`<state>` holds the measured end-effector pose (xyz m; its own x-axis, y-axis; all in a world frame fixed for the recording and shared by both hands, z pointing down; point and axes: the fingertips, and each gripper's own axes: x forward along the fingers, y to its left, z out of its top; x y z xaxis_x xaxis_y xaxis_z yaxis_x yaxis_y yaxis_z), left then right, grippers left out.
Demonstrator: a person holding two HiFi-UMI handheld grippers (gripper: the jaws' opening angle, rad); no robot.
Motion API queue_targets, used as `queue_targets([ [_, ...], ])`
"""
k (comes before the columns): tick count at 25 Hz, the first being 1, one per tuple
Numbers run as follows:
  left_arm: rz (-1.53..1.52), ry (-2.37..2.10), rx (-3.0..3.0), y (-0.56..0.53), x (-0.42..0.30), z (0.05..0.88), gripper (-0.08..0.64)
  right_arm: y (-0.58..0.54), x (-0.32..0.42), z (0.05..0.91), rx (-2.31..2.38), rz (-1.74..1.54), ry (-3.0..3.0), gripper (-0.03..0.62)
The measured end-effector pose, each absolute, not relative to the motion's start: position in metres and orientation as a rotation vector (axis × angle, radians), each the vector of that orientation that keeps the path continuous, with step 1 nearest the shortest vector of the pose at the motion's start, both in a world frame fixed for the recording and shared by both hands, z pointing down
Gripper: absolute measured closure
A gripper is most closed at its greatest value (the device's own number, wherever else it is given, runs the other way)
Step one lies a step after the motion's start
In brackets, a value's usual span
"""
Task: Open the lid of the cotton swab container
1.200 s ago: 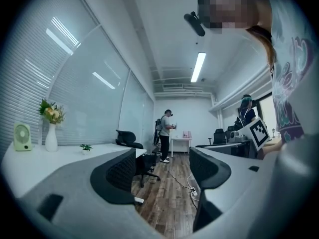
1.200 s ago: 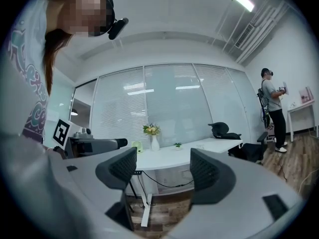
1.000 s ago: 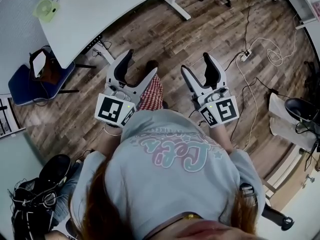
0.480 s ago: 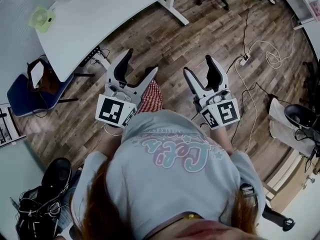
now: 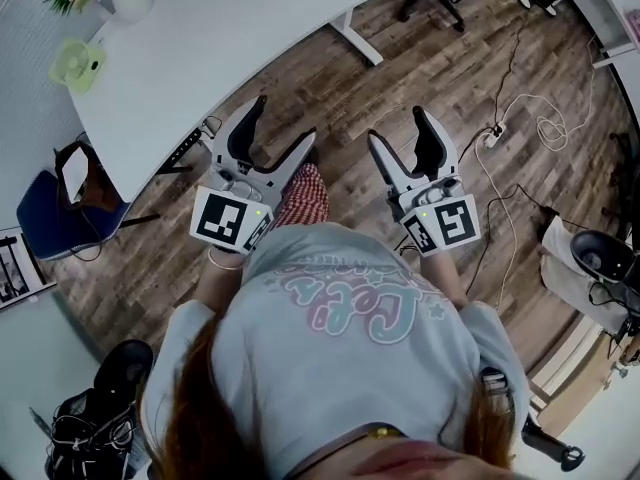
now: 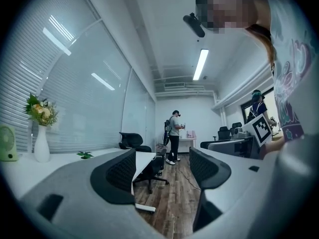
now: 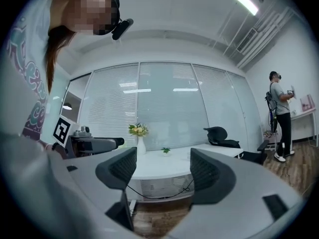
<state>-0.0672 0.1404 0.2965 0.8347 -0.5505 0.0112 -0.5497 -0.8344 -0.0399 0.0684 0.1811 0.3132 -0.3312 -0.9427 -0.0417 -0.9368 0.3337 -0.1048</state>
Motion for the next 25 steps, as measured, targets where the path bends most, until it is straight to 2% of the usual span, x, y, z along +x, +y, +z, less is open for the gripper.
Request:
queue_targets([
  [8,-0.044,0.8,-2.996,0.053,-0.036,0.287,0.242,0.095,0.088,0.312,-1.794,-0.117,2.449,0.272],
  [25,-0.035,0.738,-3.023,-0.085,-0.021,0.275,0.242,-0.039,0.1,0.295,-1.852,-0.105,2.437,0.272],
])
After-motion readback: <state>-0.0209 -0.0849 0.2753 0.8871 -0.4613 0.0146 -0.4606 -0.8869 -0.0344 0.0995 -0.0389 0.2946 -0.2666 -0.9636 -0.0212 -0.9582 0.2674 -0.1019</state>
